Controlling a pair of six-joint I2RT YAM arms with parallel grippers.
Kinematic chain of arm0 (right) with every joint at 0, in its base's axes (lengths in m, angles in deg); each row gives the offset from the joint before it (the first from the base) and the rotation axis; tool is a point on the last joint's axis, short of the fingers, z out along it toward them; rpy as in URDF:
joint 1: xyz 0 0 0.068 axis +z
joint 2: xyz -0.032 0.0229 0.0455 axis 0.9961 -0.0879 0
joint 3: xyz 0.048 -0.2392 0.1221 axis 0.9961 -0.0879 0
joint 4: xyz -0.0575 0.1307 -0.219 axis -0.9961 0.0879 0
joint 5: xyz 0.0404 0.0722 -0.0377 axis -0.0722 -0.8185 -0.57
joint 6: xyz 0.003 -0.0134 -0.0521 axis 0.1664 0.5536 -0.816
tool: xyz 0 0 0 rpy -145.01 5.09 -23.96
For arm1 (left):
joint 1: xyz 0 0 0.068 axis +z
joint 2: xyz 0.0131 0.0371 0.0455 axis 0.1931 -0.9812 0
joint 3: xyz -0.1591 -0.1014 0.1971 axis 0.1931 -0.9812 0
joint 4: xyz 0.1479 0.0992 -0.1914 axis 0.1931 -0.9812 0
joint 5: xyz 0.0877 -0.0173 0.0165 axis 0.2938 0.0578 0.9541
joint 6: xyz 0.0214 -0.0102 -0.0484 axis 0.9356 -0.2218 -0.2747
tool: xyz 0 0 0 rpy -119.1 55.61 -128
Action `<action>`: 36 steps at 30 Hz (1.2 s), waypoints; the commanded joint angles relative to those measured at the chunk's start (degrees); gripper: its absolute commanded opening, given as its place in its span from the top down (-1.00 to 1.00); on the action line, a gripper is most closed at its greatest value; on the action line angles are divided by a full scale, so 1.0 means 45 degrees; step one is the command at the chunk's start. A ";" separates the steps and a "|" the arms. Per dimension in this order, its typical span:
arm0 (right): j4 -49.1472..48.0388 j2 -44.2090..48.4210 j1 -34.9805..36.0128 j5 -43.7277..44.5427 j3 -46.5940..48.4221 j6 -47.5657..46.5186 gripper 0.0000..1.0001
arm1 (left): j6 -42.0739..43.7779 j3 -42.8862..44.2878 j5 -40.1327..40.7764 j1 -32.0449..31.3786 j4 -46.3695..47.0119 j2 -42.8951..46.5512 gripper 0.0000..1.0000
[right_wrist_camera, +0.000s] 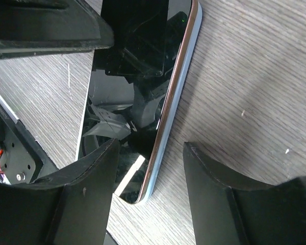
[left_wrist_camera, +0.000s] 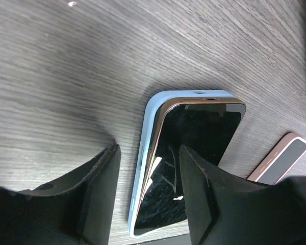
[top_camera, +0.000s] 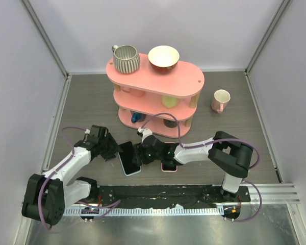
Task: Put the phone into the phone case
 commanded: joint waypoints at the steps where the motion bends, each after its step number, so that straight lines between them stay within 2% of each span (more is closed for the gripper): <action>1: 0.0090 -0.0413 0.0093 0.0139 0.0694 -0.0022 -0.17 | -0.0080 -0.0464 -0.0122 -0.0146 0.1088 -0.0455 -0.03; 7: 0.0797 -0.0278 0.0542 0.1174 0.0655 -0.0003 -0.15 | -0.0393 -0.0972 -0.0668 -0.0263 0.2222 -0.1041 0.28; 8: 0.0778 -0.0219 0.0542 0.1195 0.0539 0.0016 -0.15 | -0.0412 -0.1030 -0.0727 -0.0263 0.2320 -0.1100 0.41; 14: 0.0446 0.0366 0.0562 0.1449 -0.0066 0.0445 -0.15 | -0.0354 -0.1050 -0.0962 -0.0283 0.2477 -0.1217 0.87; 17: 0.0231 0.0698 0.0562 0.1721 -0.0321 0.0757 -0.22 | -0.0451 -0.1225 -0.1157 -0.0322 0.2691 -0.1179 0.98; 20: 0.0230 0.0816 0.0562 0.2111 -0.0380 0.0934 -0.25 | -0.0451 -0.1226 -0.1275 -0.0419 0.2770 -0.1198 0.97; 22: 0.0347 0.0836 0.0543 0.2269 -0.0380 0.0954 -0.26 | -0.0393 -0.1187 -0.1236 -0.0439 0.2596 -0.1120 0.89; 26: 0.0290 0.1012 0.0542 0.2309 -0.0497 0.0993 -0.26 | -0.0159 -0.0934 -0.0652 -0.0439 0.1600 -0.0827 0.45; 30: -0.0139 0.1110 0.0426 0.1959 -0.0575 0.1109 -0.32 | 0.0095 -0.0777 -0.0397 -0.0459 0.1033 -0.0729 0.19; 33: -0.0316 0.0857 0.0308 0.1841 -0.0498 0.1168 -0.39 | -0.0021 -0.0855 -0.0414 -0.0459 0.1264 -0.0885 0.12; 36: -0.0530 0.0486 0.0289 0.1509 -0.0283 0.1130 -0.40 | -0.0119 -0.1031 -0.0785 -0.0459 0.1890 -0.1293 0.20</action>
